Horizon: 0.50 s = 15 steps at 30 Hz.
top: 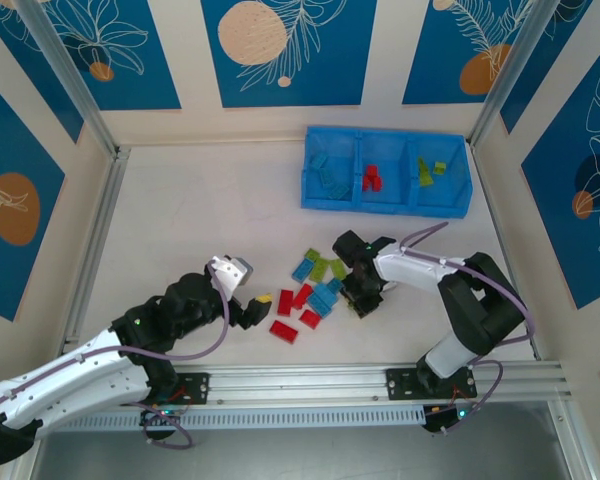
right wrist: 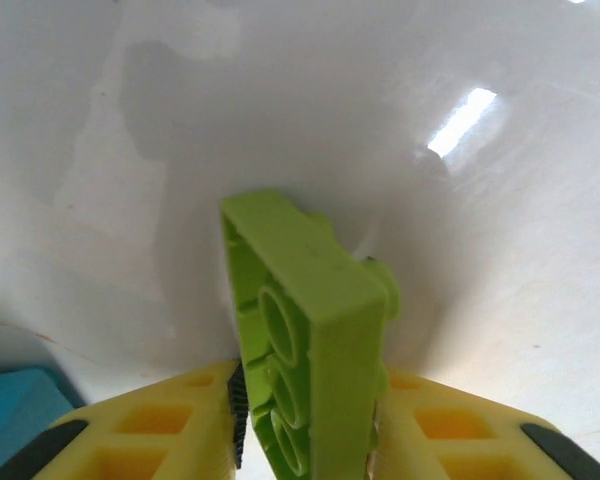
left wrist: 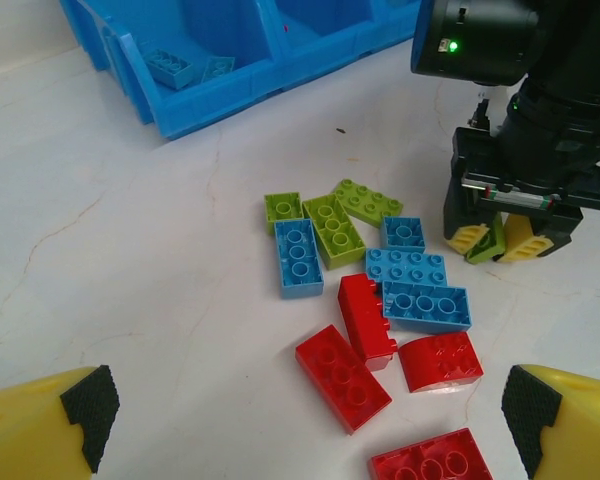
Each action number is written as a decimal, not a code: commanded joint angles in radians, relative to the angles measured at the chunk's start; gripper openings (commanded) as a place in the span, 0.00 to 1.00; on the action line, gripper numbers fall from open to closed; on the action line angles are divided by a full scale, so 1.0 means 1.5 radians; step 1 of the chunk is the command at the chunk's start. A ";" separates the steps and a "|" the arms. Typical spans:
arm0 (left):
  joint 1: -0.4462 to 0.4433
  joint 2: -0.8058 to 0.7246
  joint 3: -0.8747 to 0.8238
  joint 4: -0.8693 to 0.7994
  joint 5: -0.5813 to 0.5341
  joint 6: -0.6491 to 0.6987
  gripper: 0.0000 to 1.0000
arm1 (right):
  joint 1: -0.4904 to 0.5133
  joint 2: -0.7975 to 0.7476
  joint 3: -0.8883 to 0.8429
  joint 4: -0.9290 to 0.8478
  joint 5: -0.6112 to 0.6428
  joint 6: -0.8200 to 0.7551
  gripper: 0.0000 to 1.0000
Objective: Sort the legos into containers by color
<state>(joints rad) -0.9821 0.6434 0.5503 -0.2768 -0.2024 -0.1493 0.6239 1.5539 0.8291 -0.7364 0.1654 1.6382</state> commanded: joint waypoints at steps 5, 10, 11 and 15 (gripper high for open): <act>0.002 -0.001 -0.004 0.010 -0.002 0.003 1.00 | -0.008 -0.182 -0.054 -0.013 0.127 -0.073 0.20; 0.002 -0.002 -0.002 0.009 0.000 0.001 1.00 | -0.113 -0.334 -0.062 0.081 0.162 -0.266 0.13; 0.002 -0.002 -0.001 0.009 0.000 0.001 1.00 | -0.153 -0.347 -0.058 0.106 0.150 -0.307 0.12; 0.002 -0.005 0.004 0.001 0.005 -0.007 1.00 | -0.353 -0.301 0.021 0.188 0.064 -0.518 0.09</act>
<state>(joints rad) -0.9821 0.6441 0.5503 -0.2764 -0.2020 -0.1501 0.2256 1.0489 0.7807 -0.5770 0.3092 1.1519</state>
